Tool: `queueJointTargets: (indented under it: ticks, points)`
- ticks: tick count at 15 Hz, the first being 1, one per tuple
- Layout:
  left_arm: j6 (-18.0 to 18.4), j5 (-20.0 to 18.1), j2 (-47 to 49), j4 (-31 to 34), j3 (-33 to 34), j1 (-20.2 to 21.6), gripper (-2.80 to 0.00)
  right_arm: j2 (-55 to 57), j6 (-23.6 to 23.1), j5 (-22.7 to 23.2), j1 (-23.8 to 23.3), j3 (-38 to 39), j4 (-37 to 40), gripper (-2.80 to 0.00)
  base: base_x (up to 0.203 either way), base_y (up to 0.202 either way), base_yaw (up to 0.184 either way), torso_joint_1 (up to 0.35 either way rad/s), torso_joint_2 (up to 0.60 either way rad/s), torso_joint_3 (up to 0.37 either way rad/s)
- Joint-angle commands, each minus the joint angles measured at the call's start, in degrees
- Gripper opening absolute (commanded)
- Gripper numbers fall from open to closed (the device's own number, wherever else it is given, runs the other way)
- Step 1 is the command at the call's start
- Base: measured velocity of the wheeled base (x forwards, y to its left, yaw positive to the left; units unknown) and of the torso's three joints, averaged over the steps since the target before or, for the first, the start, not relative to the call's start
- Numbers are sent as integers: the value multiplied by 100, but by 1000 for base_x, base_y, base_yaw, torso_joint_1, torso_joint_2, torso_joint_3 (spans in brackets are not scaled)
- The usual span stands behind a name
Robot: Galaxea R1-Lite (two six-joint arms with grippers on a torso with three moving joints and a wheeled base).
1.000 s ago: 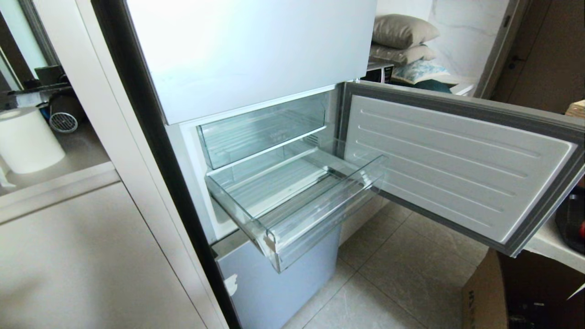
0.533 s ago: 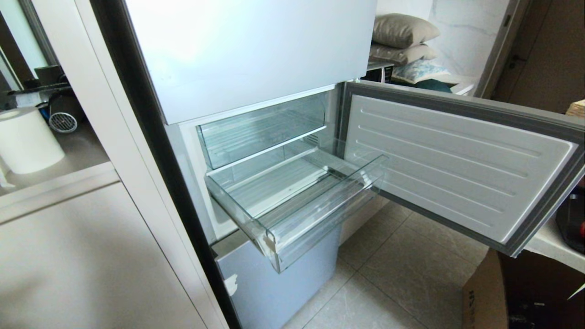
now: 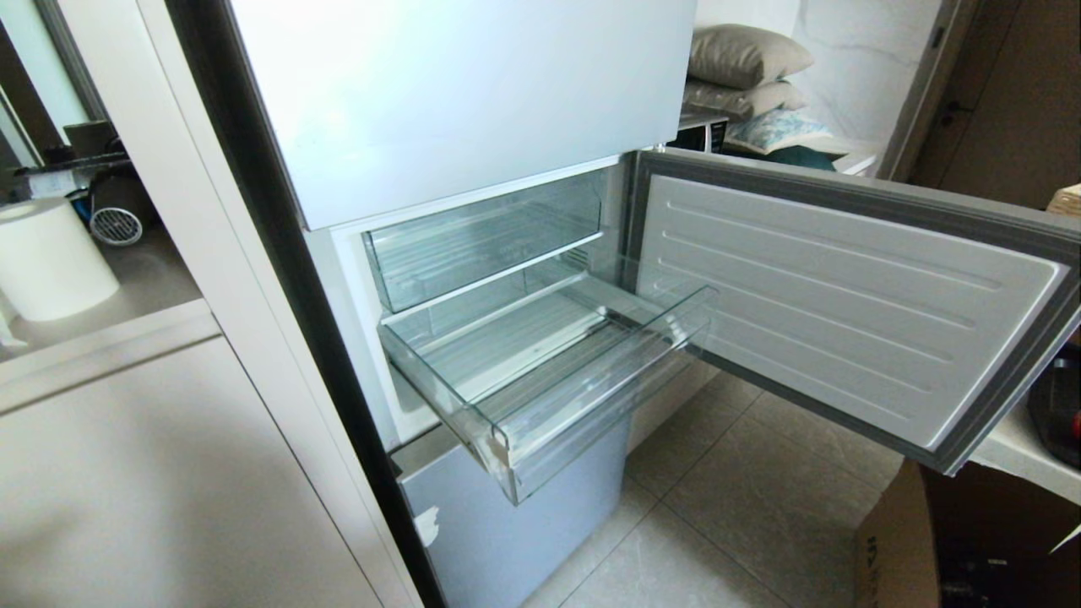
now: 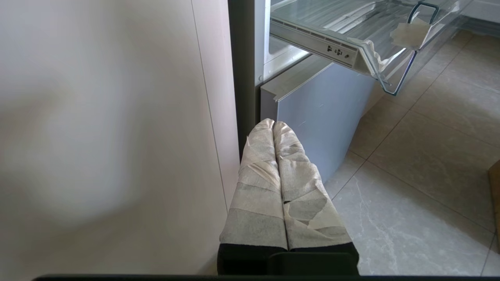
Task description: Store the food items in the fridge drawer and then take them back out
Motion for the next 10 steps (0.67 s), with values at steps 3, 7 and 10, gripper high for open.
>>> queueJointTargets:
  ticks: [3, 7, 10]
  points:
    - [0, 2, 0, 4, -1, 0, -280, 1328, -369, -254, -42, -1000, -16, 0, 0, 0, 0, 0, 0, 0]
    - [0, 2, 0, 4, -1, 0, -280, 2054, -667, -460, -63, -1577, 2, 0, 0, 0, 0, 0, 0, 0]
    - [0, 2, 0, 4, -1, 0, -280, 2472, -916, -773, -120, -1905, 2, 0, 0, 0, 0, 0, 0, 0]
